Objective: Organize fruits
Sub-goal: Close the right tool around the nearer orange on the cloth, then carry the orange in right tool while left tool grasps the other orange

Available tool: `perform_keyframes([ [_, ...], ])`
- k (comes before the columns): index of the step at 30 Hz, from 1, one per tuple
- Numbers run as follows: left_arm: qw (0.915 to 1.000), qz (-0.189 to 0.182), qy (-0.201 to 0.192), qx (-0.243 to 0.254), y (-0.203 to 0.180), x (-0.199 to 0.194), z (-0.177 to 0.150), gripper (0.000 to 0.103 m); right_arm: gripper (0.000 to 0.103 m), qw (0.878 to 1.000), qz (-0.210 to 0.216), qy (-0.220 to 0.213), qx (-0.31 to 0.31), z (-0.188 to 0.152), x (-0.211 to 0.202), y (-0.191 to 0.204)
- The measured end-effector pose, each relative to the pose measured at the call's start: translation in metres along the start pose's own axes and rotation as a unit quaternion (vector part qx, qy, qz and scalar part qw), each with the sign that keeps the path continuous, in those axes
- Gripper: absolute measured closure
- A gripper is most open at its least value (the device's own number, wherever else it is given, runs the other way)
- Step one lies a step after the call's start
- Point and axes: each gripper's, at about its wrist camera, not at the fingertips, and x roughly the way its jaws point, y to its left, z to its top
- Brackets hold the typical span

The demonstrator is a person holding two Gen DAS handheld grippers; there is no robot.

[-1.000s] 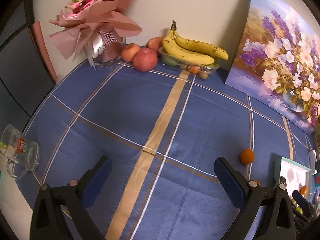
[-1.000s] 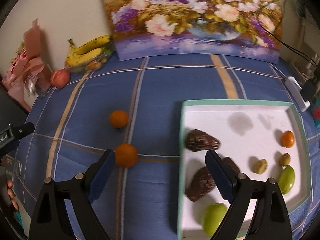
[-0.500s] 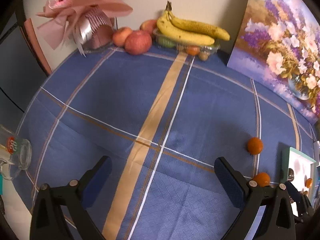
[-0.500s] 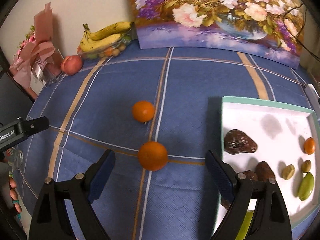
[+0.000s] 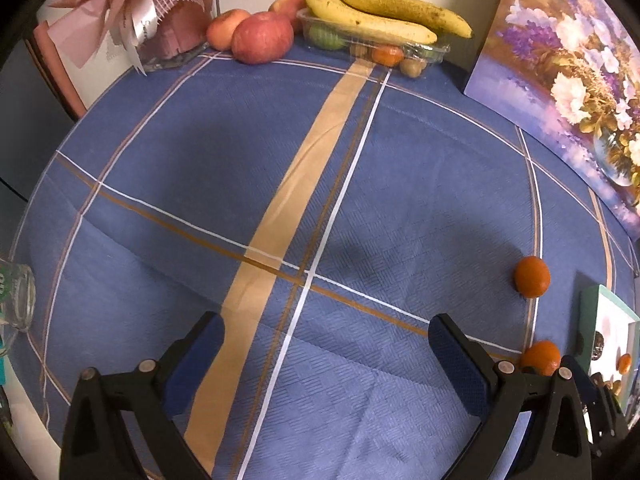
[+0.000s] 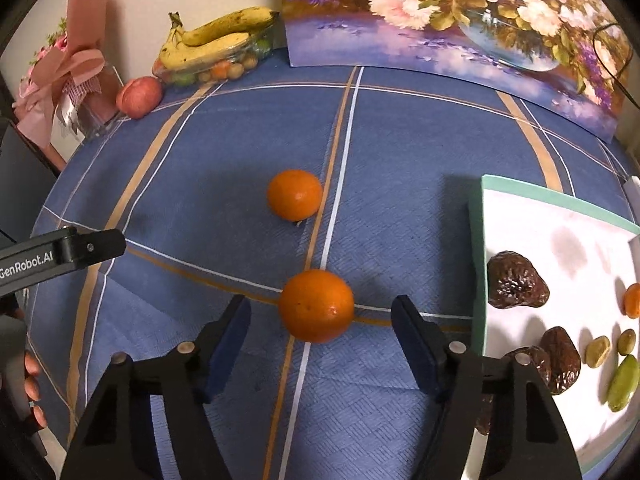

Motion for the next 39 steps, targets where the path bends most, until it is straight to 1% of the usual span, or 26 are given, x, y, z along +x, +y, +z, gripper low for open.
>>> perform_keyframes([
  [1, 1.0, -0.001, 0.0, -0.001, 0.0, 0.0, 0.0, 0.0, 0.034, 1.0, -0.001, 0.0, -0.002, 0.0, 0.0, 0.001],
  [2, 1.0, -0.002, 0.0, -0.001, 0.001, 0.0, 0.0, 0.0, 0.041, 1.0, -0.001, 0.0, -0.004, 0.0, 0.001, 0.001],
  [5, 1.0, -0.003, -0.003, -0.004, 0.002, -0.002, 0.0, 0.0, 0.053, 1.0, -0.001, 0.001, -0.009, 0.001, 0.003, 0.003],
  [10, 0.9999, -0.005, -0.006, -0.009, 0.003, -0.003, 0.003, 0.0, 0.062, 1.0, -0.012, -0.003, -0.022, 0.002, 0.004, 0.007],
  [13, 0.9999, -0.008, -0.007, -0.011, 0.003, -0.003, 0.004, 0.0, 0.063, 1.0, -0.007, -0.002, -0.015, 0.002, 0.004, 0.004],
  [17, 0.9998, -0.014, -0.011, -0.012, 0.0, -0.007, 0.004, 0.0, 0.063, 1.0, -0.012, -0.006, -0.007, 0.004, -0.003, -0.001],
  [22, 0.9985, -0.049, -0.005, -0.022, -0.006, -0.01, 0.005, 0.0, 0.063, 0.999, -0.002, -0.026, 0.022, 0.011, -0.021, -0.017],
  [25, 0.998, -0.059, -0.006, -0.022, -0.012, -0.012, 0.004, 0.0, 0.063, 0.998, -0.004, -0.026, 0.05, 0.012, -0.029, -0.031],
  [27, 0.9976, -0.066, -0.006, -0.022, -0.016, -0.012, 0.004, 0.0, 0.063, 0.997, 0.001, -0.03, 0.067, 0.013, -0.034, -0.043],
  [31, 0.9951, -0.095, 0.003, -0.027, -0.023, -0.009, 0.003, 0.0, 0.063, 0.996, -0.016, -0.042, 0.075, 0.014, -0.045, -0.059],
  [33, 0.9944, -0.102, 0.003, -0.027, -0.025, -0.008, 0.001, 0.0, 0.063, 0.995, -0.02, -0.047, 0.087, 0.014, -0.052, -0.069],
  [36, 0.9928, -0.116, -0.003, -0.029, -0.03, -0.009, 0.001, 0.0, 0.063, 0.992, -0.022, -0.056, 0.114, 0.013, -0.062, -0.087],
  [39, 0.9911, -0.128, -0.014, -0.034, -0.035, -0.012, 0.002, 0.0, 0.063, 0.989, -0.036, -0.065, 0.125, 0.012, -0.072, -0.102],
])
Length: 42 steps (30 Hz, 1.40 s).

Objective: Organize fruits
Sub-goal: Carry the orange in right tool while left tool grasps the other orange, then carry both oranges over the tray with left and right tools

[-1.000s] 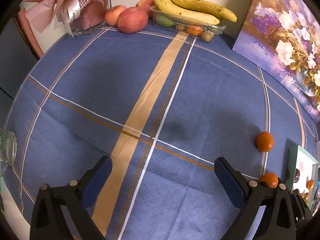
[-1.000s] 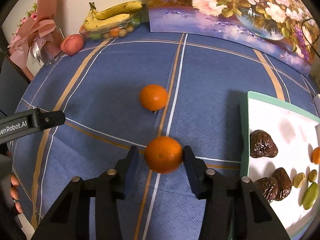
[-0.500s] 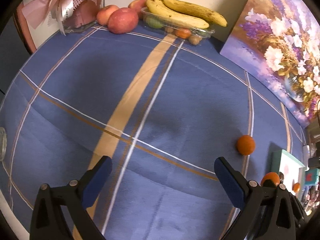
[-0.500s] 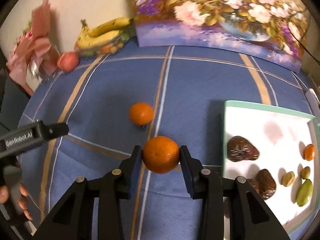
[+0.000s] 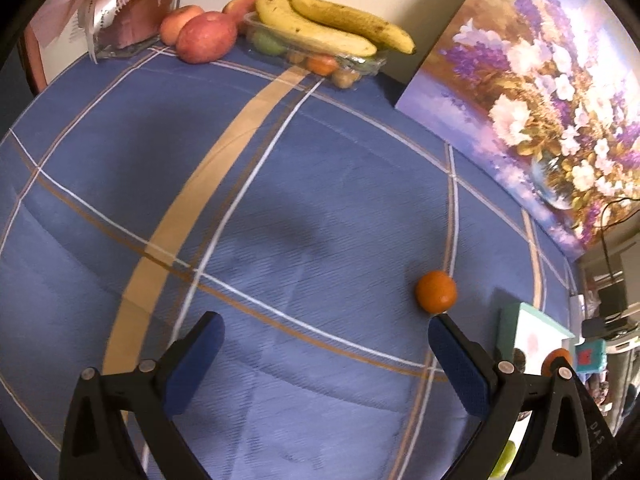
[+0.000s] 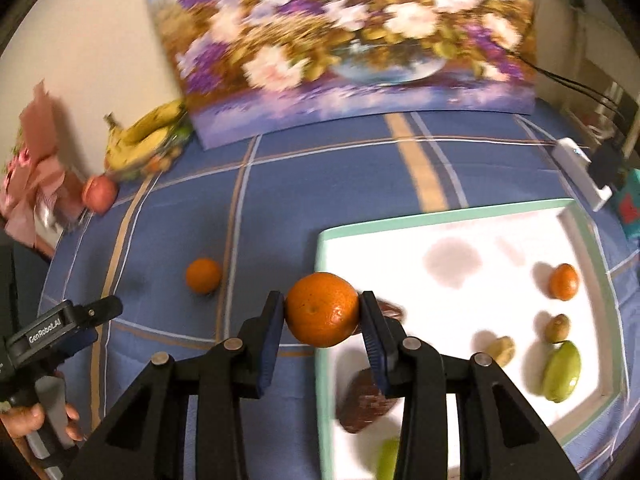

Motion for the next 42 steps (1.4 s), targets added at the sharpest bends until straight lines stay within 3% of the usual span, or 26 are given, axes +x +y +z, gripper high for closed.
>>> perform_keyframes([
  [12, 0.9987, -0.003, -0.044, 0.027, -0.034, -0.002, 0.006, 0.0, 0.063, 0.997, -0.036, -0.028, 0.068, 0.008, -0.027, -0.069],
  [16, 0.9985, -0.017, -0.032, 0.04, -0.054, 0.005, 0.01, 0.0, 0.063, 0.995, -0.037, -0.026, 0.087, 0.006, -0.028, -0.083],
  [21, 0.9955, -0.003, -0.033, 0.089, -0.081, 0.022, 0.005, 0.0, 0.063, 0.994, -0.024, -0.026, 0.101, 0.005, -0.029, -0.089],
  [30, 0.9941, 0.003, -0.014, 0.107, -0.102, 0.055, 0.001, 0.003, 0.063, 0.993, -0.008, -0.02, 0.118, 0.004, -0.025, -0.097],
  [32, 0.9943, 0.003, -0.01, 0.106, -0.103, 0.06, 0.001, 0.017, 0.063, 0.993, -0.006, -0.019, 0.119, 0.004, -0.024, -0.098],
  [34, 0.9945, 0.002, -0.002, 0.105, -0.104, 0.064, 0.001, 0.024, 0.063, 0.993, -0.005, -0.017, 0.121, 0.004, -0.023, -0.098],
  [42, 0.997, -0.011, 0.012, 0.075, -0.097, 0.069, 0.002, 0.043, 0.063, 0.992, 0.004, -0.01, 0.122, 0.005, -0.02, -0.099],
])
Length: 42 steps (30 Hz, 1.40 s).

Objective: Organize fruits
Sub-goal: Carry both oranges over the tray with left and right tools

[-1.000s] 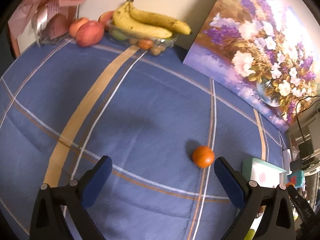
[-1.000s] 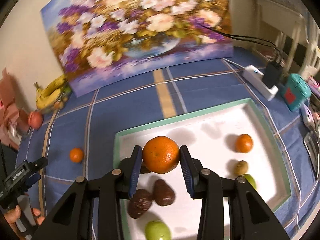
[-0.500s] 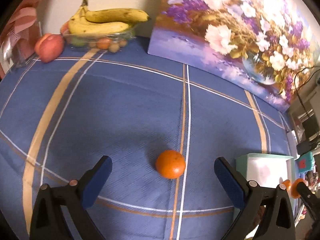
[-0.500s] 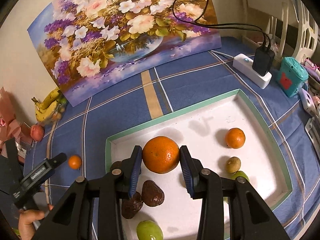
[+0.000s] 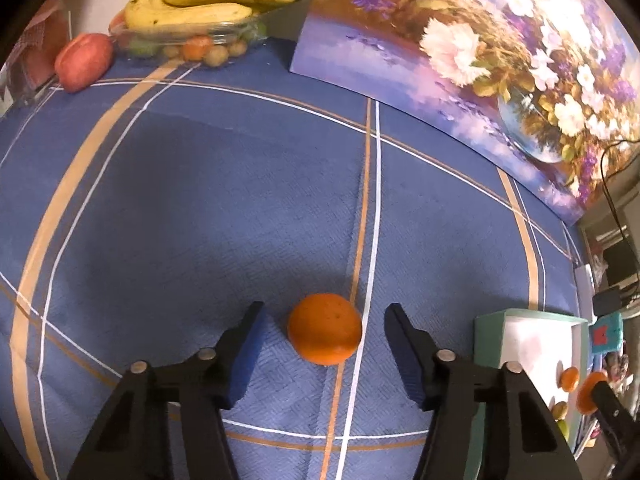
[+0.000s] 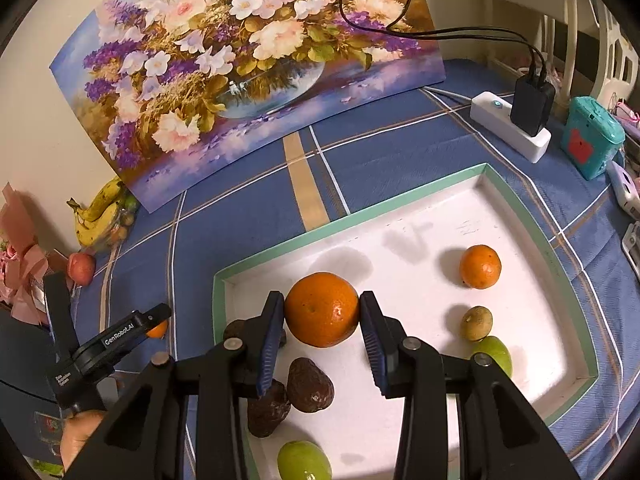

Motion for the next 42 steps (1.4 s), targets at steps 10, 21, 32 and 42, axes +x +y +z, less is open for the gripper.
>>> perform_keyframes([
  [10, 0.9998, -0.017, 0.005, -0.01, 0.007, -0.008, 0.004, 0.066, 0.063, 1.0, -0.001, 0.001, 0.01, 0.0, 0.0, -0.008],
  [21, 0.9971, -0.063, -0.042, 0.001, -0.015, -0.056, 0.018, 0.066, 0.063, 0.998, -0.031, -0.039, 0.035, 0.006, -0.017, -0.027],
  [32, 0.9879, -0.112, -0.049, 0.096, -0.098, -0.073, -0.001, 0.066, 0.063, 0.992, -0.062, -0.085, 0.074, 0.016, -0.039, -0.065],
  [42, 0.9766, -0.108, -0.005, 0.186, -0.164, -0.028, -0.039, 0.066, 0.063, 0.995, -0.056, -0.043, 0.07, 0.01, -0.009, -0.073],
])
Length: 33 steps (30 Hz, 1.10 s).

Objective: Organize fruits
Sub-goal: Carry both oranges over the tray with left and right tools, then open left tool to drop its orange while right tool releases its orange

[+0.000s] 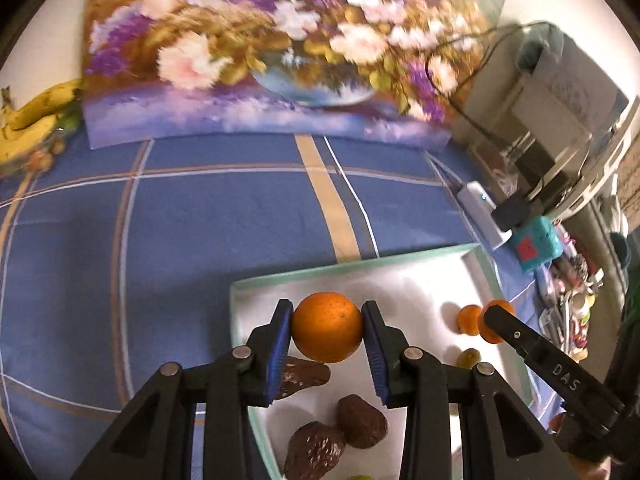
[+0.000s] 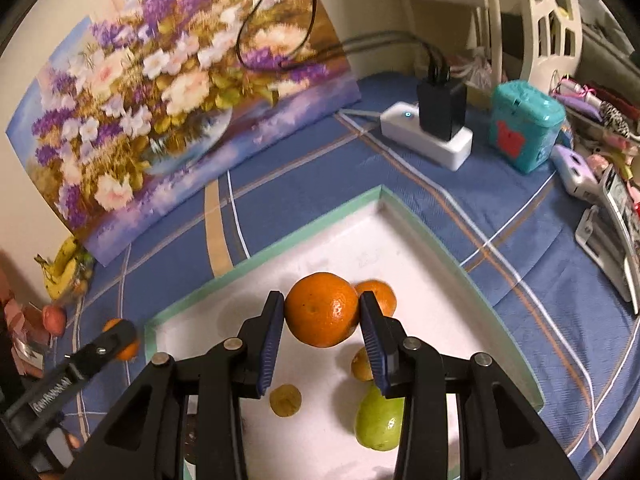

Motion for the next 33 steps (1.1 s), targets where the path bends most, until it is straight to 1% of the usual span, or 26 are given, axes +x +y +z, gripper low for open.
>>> perform_keyframes([
  [7, 0.9998, 0.01, 0.015, -0.009, 0.007, 0.026, -0.004, 0.066, 0.063, 1.0, -0.001, 0.028, -0.008, -0.009, 0.02, 0.003],
  [19, 0.9993, 0.022, 0.031, -0.005, 0.011, 0.043, -0.009, 0.066, 0.063, 0.998, -0.004, 0.061, -0.02, -0.022, 0.043, 0.007],
  [33, 0.9988, 0.028, 0.039, -0.006, 0.012, 0.047, -0.009, 0.065, 0.063, 0.997, -0.01, 0.062, -0.033, -0.025, 0.046, 0.01],
])
